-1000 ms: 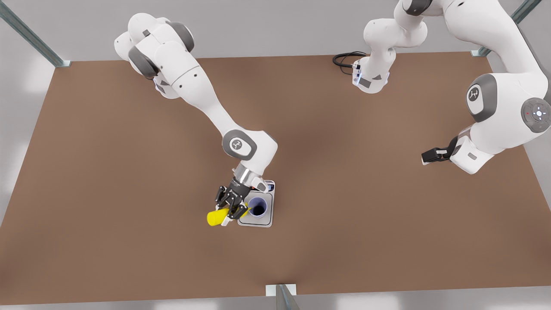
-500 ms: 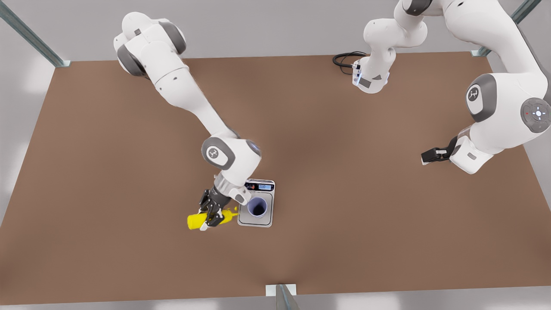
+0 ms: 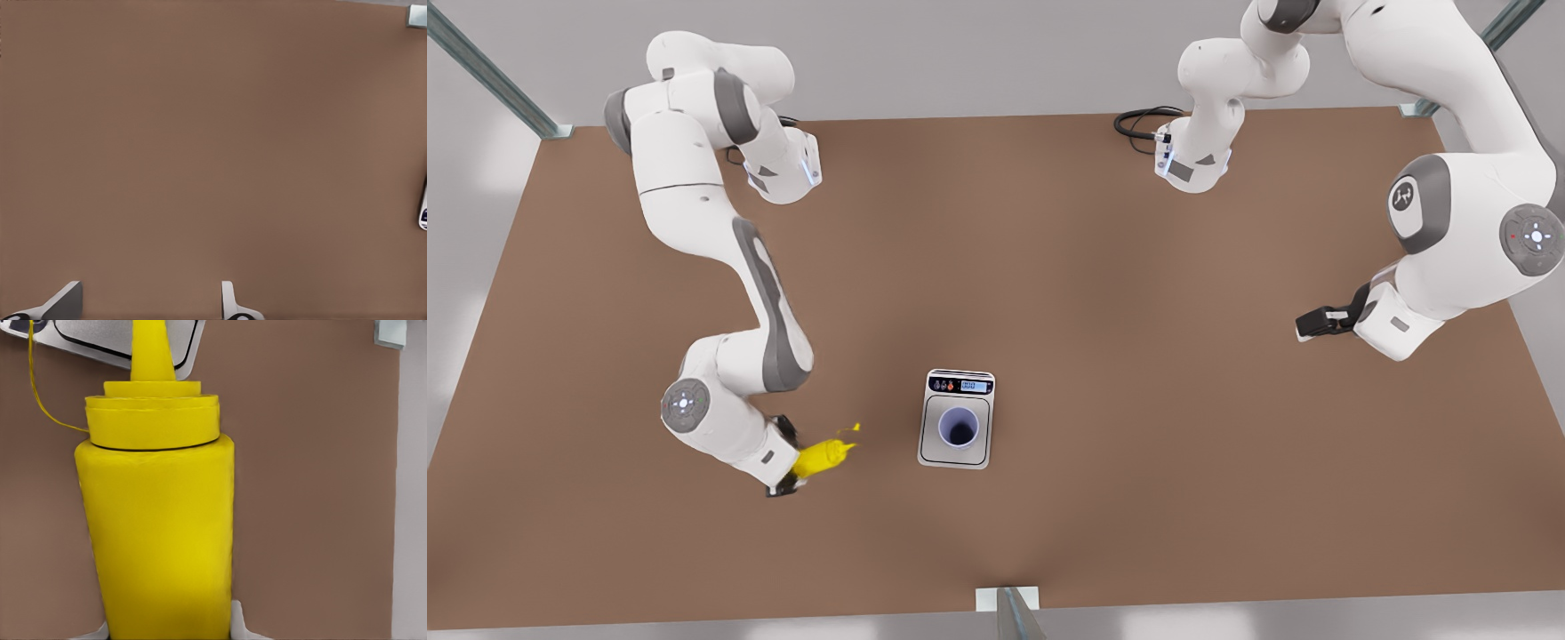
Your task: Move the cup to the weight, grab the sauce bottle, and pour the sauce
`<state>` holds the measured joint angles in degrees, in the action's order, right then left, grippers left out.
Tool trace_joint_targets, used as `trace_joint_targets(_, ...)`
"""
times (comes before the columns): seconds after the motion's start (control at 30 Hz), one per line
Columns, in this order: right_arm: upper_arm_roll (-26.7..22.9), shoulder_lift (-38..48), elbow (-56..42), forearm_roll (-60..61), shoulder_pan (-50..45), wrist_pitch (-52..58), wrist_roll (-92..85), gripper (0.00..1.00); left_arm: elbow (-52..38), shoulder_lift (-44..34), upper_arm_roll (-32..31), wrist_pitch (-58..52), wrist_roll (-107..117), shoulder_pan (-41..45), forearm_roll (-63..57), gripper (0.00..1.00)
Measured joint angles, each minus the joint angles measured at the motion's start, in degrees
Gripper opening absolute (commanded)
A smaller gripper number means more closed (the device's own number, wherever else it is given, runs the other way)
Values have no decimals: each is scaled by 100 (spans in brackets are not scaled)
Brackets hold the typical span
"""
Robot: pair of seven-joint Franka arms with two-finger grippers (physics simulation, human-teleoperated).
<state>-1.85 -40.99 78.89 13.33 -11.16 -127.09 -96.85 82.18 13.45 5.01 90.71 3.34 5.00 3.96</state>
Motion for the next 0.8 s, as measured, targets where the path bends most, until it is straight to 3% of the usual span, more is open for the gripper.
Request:
trace_joint_targets(0.1, 1, -6, 305, 1448, 164, 129, -1353, 59, 0, 22, -5, 27, -21, -2, -1, 100)
trace_joint_targets(0.27, 27, -210, 292, 3171, 891, 1538, -2844, 59, -61, 73, 79, 94, -290, -61, 17, 100)
trace_joint_targets(0.5, 26, -1074, 275, 5344, 1693, 3266, -3496, 59, -50, 88, 70, 98, -246, -34, 25, 100)
trace_joint_targets(0.8, 5, -1491, 272, 5379, 1715, 3069, -3728, 59, -43, 11, 194, -60, -396, -44, -11, 100)
